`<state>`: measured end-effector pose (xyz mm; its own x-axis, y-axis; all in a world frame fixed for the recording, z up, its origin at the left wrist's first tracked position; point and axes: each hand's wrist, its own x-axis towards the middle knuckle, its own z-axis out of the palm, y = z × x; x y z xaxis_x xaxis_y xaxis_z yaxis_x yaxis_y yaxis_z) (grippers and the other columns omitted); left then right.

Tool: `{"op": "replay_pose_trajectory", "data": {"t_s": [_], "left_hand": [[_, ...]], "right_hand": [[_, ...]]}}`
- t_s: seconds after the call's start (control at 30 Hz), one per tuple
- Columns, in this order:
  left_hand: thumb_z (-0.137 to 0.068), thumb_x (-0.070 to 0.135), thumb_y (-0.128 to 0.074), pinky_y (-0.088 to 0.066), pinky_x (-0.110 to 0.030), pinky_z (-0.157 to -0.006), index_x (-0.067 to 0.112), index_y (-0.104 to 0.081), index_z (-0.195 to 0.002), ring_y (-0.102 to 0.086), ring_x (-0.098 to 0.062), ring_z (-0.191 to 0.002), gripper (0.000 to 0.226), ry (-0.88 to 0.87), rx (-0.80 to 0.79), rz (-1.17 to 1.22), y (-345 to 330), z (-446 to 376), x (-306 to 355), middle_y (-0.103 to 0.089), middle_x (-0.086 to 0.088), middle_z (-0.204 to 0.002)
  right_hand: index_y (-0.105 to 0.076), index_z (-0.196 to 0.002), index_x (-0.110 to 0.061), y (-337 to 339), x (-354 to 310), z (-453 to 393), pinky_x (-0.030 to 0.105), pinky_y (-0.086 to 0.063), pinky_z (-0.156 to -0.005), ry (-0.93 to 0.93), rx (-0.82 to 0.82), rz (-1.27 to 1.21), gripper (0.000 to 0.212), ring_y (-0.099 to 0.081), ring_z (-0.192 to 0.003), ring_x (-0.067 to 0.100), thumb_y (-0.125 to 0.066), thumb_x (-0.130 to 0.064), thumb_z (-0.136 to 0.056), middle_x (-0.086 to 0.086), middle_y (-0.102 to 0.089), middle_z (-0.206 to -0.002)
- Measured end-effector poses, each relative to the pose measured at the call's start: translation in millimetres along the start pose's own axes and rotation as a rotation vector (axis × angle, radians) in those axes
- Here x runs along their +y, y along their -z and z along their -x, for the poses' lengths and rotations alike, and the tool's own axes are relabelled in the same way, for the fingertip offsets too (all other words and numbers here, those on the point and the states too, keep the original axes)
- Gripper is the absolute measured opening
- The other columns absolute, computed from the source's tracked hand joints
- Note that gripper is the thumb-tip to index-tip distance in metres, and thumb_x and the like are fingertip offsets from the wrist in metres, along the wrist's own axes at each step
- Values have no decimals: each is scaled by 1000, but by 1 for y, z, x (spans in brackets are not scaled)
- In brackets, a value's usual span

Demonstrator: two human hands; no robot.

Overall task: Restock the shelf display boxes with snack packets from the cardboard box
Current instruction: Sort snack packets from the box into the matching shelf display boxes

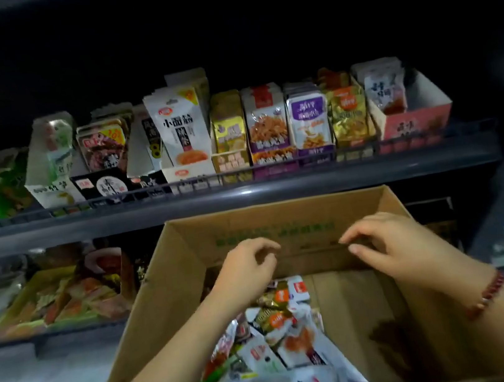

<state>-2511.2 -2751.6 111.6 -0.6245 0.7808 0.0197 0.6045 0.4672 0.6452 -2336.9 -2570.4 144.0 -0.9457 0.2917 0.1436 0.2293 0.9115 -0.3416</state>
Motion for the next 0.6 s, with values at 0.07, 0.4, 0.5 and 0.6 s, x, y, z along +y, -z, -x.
{"op": "replay_pose_trajectory", "data": {"t_s": [0.07,0.4,0.5,0.6], "left_hand": [[-99,22,-49,-42,-13,-63,27,-64,-112,-61,-7,-79,21,120,-127,34,-14,-1,-8,-60,10,-118],[-102,30,-44,-48,-30,-86,26,-36,-148,-55,-17,-102,46,275,-589,-192,-72,-32,-77,-40,-3,-150],[-103,31,-41,-30,-28,-110,18,-21,-154,-30,-23,-142,56,200,-614,-327,-87,-44,-90,-15,0,-162],[-103,33,-38,-22,-35,-114,14,-23,-153,-21,-28,-143,56,98,-490,-482,-104,-48,-100,-27,-8,-157]], "right_hand": [[-61,-110,-38,-2,17,19,26,-25,-102,-43,6,62,19,-47,-115,2,-55,-35,-92,-25,-52,-106],[-71,-100,-29,-29,47,43,22,-15,-98,-66,26,56,15,-58,-104,10,-60,-27,-89,-14,-68,-101],[-69,-105,-30,-30,44,43,19,-16,-94,-59,4,78,20,-58,-101,8,-54,-31,-93,-16,-67,-103],[-68,-105,-31,-31,44,42,20,-21,-91,-48,-23,92,22,-60,-96,6,-50,-35,-93,-17,-68,-101]]}}
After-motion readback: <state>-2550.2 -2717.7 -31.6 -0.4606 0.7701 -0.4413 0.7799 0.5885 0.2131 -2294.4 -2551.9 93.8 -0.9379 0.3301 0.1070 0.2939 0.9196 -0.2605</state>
